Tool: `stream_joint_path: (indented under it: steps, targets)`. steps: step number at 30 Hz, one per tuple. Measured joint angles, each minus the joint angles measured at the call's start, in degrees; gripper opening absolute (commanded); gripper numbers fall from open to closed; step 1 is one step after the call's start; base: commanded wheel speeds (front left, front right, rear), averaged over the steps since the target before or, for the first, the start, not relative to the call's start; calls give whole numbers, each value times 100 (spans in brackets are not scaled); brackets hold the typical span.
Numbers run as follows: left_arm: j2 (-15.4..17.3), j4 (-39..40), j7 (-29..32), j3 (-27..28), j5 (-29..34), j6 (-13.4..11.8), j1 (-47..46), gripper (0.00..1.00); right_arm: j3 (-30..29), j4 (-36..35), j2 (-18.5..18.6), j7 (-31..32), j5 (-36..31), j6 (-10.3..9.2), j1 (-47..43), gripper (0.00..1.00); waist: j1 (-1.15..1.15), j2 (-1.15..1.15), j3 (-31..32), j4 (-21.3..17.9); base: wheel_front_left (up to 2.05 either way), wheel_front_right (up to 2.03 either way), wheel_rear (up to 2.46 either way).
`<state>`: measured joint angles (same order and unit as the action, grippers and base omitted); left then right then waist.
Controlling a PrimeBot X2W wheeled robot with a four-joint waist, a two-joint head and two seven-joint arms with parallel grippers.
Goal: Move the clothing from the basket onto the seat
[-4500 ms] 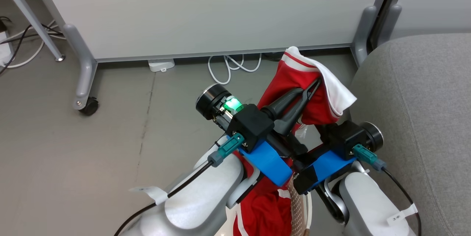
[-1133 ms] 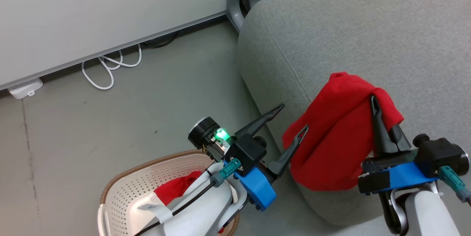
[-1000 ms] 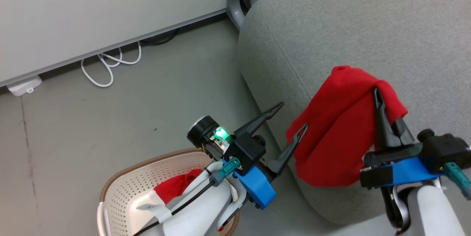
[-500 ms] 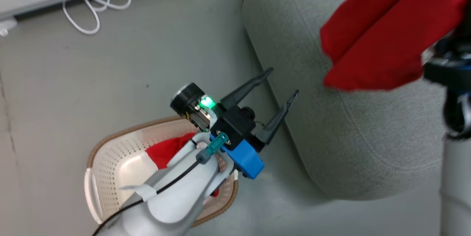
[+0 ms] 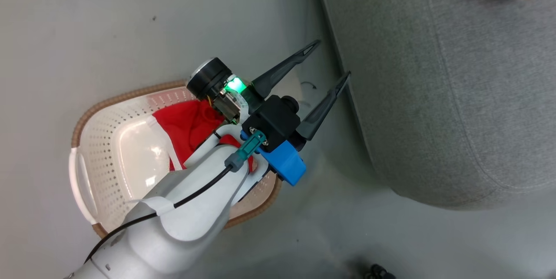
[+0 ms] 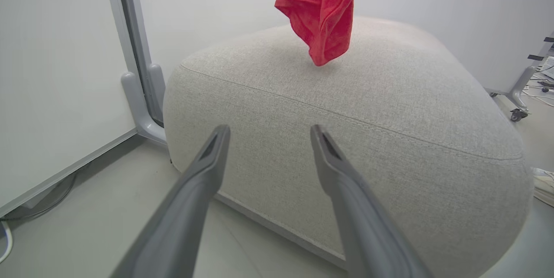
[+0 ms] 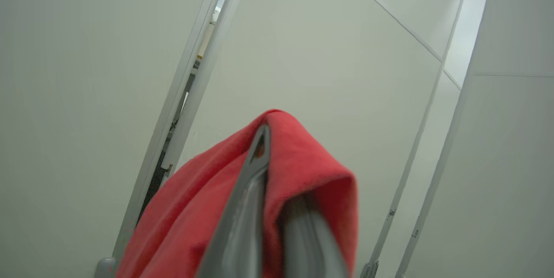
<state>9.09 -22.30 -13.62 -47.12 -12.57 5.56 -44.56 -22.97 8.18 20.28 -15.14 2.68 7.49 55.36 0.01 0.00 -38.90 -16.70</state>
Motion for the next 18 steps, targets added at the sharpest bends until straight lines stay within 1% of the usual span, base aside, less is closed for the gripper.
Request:
stream_joint_path:
  steps: [4,7,14,18]
  targets:
    - [13,48,43,-37,3,-4,-7,100,-191,465,238,1,-52,0,91,0,0,0,-268,1,0,0,0]
    - [52,88,47,-49,5,-21,-20,100,-219,754,236,0,-19,0,107,0,0,0,-414,-9,0,0,0]
    - [130,127,91,-89,2,-21,-60,100,-115,1697,-146,1,1,0,-177,0,0,0,-560,-64,0,0,0]
    - [146,158,92,-107,-11,-29,-73,100,4,2420,-252,0,138,0,-309,0,0,0,-581,-80,0,0,0]
